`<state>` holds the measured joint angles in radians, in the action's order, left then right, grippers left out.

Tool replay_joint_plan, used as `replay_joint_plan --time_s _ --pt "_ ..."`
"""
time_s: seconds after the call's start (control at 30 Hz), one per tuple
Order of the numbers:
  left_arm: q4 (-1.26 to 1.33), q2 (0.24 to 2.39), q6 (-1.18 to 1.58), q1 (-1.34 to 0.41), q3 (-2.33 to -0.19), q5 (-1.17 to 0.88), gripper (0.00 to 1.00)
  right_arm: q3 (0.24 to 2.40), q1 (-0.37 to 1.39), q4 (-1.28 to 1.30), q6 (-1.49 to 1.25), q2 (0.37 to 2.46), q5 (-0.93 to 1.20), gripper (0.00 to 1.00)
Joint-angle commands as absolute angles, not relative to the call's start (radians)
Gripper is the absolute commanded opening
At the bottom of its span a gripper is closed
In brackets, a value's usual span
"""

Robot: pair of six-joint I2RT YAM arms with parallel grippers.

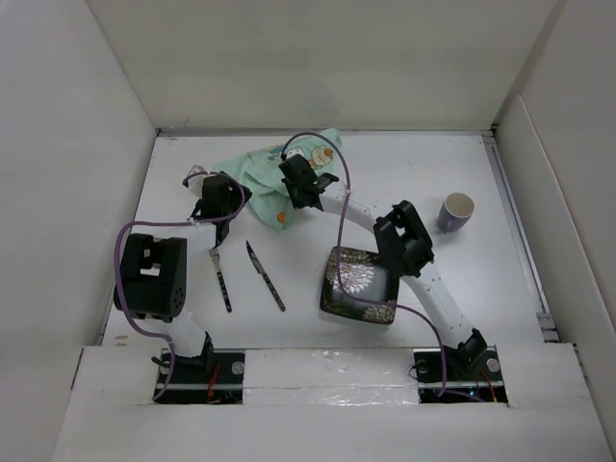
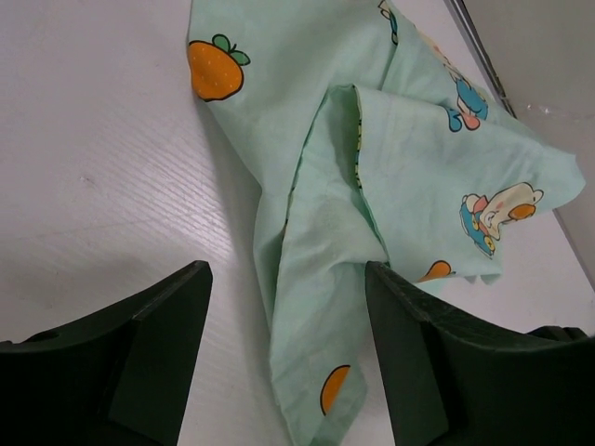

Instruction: Set the dinner table for one person

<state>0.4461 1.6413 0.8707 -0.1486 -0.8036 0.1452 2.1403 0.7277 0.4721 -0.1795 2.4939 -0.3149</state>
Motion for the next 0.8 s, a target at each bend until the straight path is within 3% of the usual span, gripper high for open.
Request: replay_joint_plan --time_s 0.0,0.2,0.77 --pt "0.439 1.644 0.862 -0.143 -0.818 0.164 0.64 2.091 0.733 0.417 -0.184 2.447 -0.373 0.00" --pt "0.422 1.655 0.868 -0.143 -0.833 0.166 0.66 1.964 0.724 0.310 -0.192 2.324 -0.425 0.00" --pt "0.324 1.844 0.809 -0.133 -1.028 0.091 0.54 1.477 0.592 0.112 -0.256 1.850 -0.474 0.00"
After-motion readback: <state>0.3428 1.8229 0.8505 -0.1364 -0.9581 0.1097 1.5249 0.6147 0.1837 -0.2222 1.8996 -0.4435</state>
